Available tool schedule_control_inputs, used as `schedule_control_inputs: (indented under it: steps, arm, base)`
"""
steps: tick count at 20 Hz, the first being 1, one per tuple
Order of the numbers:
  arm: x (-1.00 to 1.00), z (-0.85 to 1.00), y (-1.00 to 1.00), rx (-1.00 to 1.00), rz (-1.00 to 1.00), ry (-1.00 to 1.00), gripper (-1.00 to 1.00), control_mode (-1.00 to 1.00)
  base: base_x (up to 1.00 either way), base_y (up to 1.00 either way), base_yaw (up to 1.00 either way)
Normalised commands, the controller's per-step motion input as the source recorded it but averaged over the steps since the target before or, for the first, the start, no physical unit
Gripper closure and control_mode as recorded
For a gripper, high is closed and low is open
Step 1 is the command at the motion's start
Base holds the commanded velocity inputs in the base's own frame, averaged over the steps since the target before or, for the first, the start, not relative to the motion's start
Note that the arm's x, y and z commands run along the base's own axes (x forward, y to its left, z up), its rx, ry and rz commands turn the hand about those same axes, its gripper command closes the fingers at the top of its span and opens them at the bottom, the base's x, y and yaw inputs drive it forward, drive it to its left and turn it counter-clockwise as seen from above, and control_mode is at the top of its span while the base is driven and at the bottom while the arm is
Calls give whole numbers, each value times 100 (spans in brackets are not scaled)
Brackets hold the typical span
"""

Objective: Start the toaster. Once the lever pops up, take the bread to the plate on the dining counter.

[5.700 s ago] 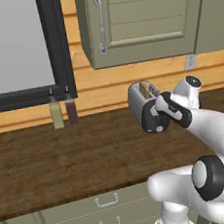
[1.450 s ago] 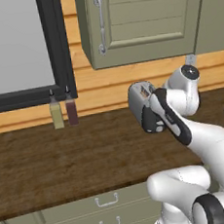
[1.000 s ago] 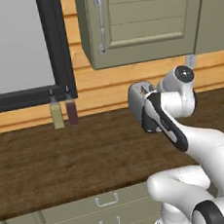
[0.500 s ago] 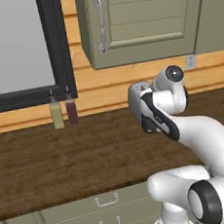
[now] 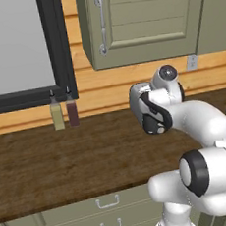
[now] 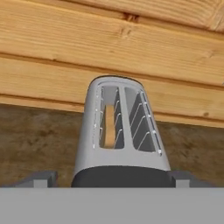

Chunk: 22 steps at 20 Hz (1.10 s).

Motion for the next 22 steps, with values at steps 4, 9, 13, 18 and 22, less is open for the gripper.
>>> schedule_control_inputs:
  steps: [4, 9, 13, 18, 22]
  arm:
    - [0, -28, -18, 2, -5, -10, -100, -100]
    - [7, -5, 0, 3, -1, -11, -100, -100]
    - [16, 0, 0, 4, 0, -3, -100, -100]
    - [8, 0, 0, 2, 0, 0, -100, -100]
    - [2, 0, 1, 0, 0, 0, -100, -100]
  base:
    - [0, 0, 0]
    - [0, 0, 0]
    - [0, 0, 0]
    - [0, 0, 0]
    - [0, 0, 0]
